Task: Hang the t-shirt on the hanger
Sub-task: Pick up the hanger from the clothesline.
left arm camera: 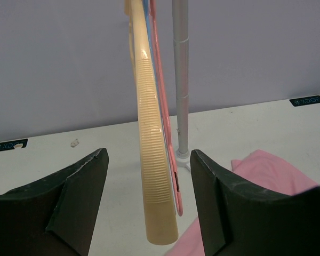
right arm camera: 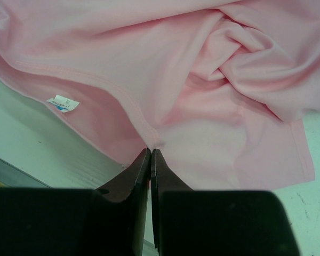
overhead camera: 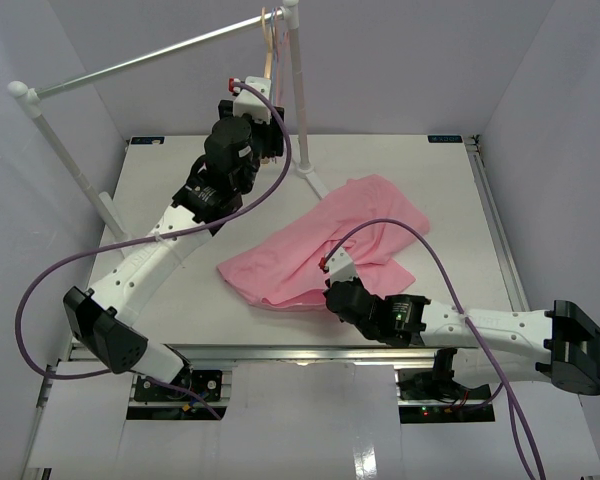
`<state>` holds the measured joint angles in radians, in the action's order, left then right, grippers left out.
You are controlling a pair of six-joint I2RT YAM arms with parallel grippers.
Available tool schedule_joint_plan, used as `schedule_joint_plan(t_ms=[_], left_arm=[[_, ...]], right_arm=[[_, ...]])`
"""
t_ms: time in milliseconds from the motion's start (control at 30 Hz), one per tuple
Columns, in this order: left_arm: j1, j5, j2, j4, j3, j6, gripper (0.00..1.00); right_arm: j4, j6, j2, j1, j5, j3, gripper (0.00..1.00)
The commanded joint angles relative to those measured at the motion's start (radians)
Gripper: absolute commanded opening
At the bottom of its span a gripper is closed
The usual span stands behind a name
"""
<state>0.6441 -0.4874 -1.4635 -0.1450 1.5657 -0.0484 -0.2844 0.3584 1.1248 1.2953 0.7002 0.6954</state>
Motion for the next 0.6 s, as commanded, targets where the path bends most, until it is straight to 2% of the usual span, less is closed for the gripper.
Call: schedule_joint_plan(t_ms=[0,267,567], left_arm=[[-0.007,-0.008,-0.035,0.03,0.072,-0.06,0.71],[-0.026,-0.003,-0.08,0.077,0.078,-0.103,0.68],[-0.065,0.069,-0.069,0.089,0.073,-0.075,0.61]], right_arm=[[0.031,-0.007,-0.008,-0.002,0.009,-0.008,0.08],[0.031,-0.009,-0.021,-0.002,0.009,-0.014,0.08],[0.031,-0.01,-0.01,-0.002,0.009,-0.016,0.08]])
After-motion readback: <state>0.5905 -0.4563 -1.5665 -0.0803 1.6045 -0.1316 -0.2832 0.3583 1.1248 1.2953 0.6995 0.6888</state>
